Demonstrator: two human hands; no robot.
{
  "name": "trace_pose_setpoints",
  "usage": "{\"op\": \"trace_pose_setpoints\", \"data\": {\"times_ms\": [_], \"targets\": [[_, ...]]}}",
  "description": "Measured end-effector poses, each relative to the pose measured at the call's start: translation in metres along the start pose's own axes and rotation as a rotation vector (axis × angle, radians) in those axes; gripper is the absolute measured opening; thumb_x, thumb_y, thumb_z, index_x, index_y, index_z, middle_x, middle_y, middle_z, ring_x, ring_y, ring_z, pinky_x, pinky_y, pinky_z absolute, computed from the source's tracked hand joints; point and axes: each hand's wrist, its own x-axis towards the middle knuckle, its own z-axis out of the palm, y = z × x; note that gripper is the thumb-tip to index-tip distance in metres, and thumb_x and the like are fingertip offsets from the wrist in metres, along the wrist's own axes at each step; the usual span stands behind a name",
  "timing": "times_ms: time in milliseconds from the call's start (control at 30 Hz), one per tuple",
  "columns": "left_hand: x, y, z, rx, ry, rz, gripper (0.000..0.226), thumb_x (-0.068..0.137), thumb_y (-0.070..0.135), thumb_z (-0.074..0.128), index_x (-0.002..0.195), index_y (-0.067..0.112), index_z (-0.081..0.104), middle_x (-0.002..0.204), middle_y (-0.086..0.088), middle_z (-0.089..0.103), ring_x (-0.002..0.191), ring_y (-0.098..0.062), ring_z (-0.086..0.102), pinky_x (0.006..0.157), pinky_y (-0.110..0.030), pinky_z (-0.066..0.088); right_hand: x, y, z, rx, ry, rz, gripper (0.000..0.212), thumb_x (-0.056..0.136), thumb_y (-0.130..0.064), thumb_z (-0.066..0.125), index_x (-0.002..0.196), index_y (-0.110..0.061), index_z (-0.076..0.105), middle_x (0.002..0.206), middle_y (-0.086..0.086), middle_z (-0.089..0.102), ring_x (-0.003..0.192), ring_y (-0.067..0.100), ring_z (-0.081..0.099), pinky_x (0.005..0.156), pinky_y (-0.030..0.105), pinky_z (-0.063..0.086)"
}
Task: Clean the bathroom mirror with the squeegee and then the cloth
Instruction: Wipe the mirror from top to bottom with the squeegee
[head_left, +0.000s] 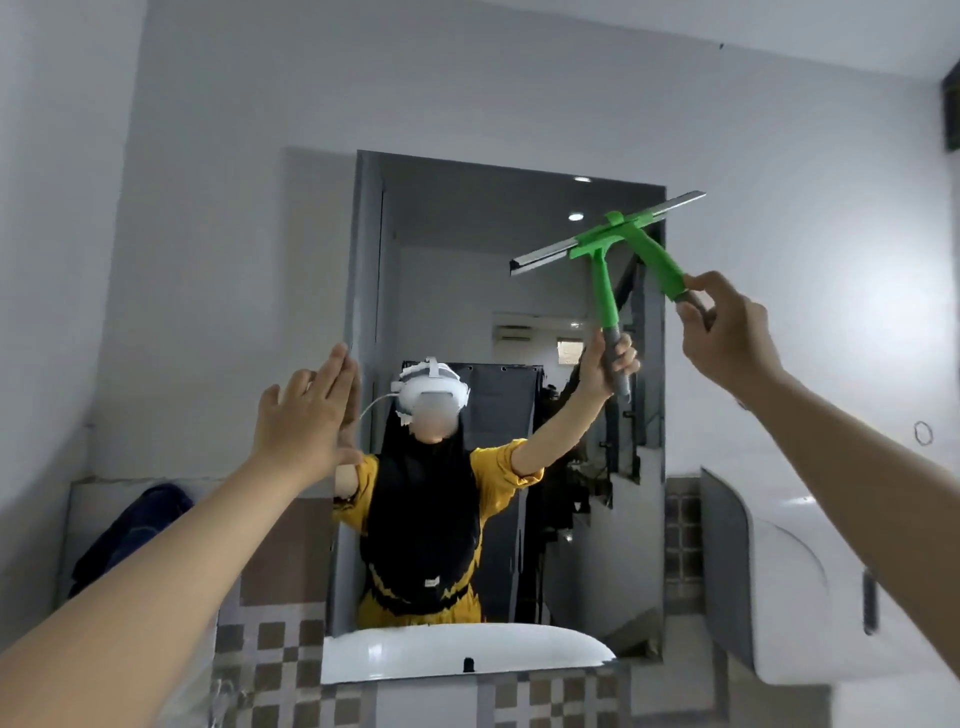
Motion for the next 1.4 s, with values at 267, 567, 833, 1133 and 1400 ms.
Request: {"op": "trace_pose_setpoints", "data": {"times_ms": [267, 567, 833, 1133, 1400], "targets": [[0.0, -0.004, -0.001, 0.059, 0.048, 0.023, 0.124, 0.05, 0.076, 0.068, 0.146, 0.013, 0.022, 0.158, -0.001, 0.013, 0.113, -0.031, 0.043, 0.081, -0.044, 0.044, -0.037, -0.068, 0.049, 0.207, 0.013, 0.132, 0.018, 0.097, -0.01, 0.039, 0.115, -0.009, 0.04, 0.089, 0.01, 0.06, 0.065, 0.02, 0.057, 0.048, 0.028, 0.041], [-0.003, -0.008, -0.008, 0.121, 0.07, 0.072, 0.123, 0.053, 0.08, 0.062, 0.146, 0.01, 0.023, 0.158, -0.003, 0.016, 0.112, -0.033, 0.046, 0.083, -0.046, 0.044, -0.05, -0.13, 0.08, 0.422, 0.092, 0.343, 0.016, 0.097, -0.01, 0.036, 0.112, -0.005, 0.036, 0.087, 0.009, 0.055, 0.073, 0.026, 0.058, 0.055, 0.033, 0.043], [-0.008, -0.021, -0.002, 0.081, 0.136, 0.162, 0.117, 0.057, 0.077, 0.061, 0.144, 0.006, 0.029, 0.155, -0.008, 0.025, 0.106, -0.034, 0.053, 0.081, -0.048, 0.047, -0.08, -0.185, 0.124, 0.46, 0.072, 0.344, 0.018, 0.097, -0.013, 0.035, 0.115, -0.008, 0.034, 0.082, 0.014, 0.058, 0.074, 0.035, 0.063, 0.056, 0.043, 0.053], [-0.013, -0.032, 0.018, -0.011, 0.21, 0.228, 0.112, 0.057, 0.073, 0.066, 0.141, 0.006, 0.034, 0.153, -0.007, 0.028, 0.106, -0.031, 0.053, 0.084, -0.049, 0.046, -0.101, -0.211, 0.158, 0.368, 0.055, 0.174, 0.02, 0.097, -0.013, 0.038, 0.116, -0.006, 0.035, 0.088, 0.015, 0.064, 0.071, 0.03, 0.062, 0.048, 0.029, 0.042], [-0.026, -0.037, 0.03, -0.068, 0.17, 0.284, 0.128, 0.046, 0.082, 0.061, 0.144, 0.006, 0.029, 0.155, -0.007, 0.024, 0.111, -0.031, 0.052, 0.086, -0.053, 0.044, -0.117, -0.18, 0.158, 0.181, -0.007, -0.075, 0.02, 0.096, -0.016, 0.04, 0.116, -0.011, 0.04, 0.072, 0.011, 0.063, 0.055, 0.028, 0.06, 0.044, 0.037, 0.05]]}}
